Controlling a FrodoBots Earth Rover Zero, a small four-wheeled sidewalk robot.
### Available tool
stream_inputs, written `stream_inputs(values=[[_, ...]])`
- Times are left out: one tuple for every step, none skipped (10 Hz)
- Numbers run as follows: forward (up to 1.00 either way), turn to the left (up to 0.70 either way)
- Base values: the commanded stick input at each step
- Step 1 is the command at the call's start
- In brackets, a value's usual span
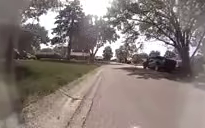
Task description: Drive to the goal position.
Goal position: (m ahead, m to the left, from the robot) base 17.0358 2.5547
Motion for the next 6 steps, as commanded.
stream_inputs(values=[[1.00, -0.13], [1.00, -0.29], [1.00, -0.39], [1.00, -0.39], [1.00, -0.39], [1.00, -0.37]])
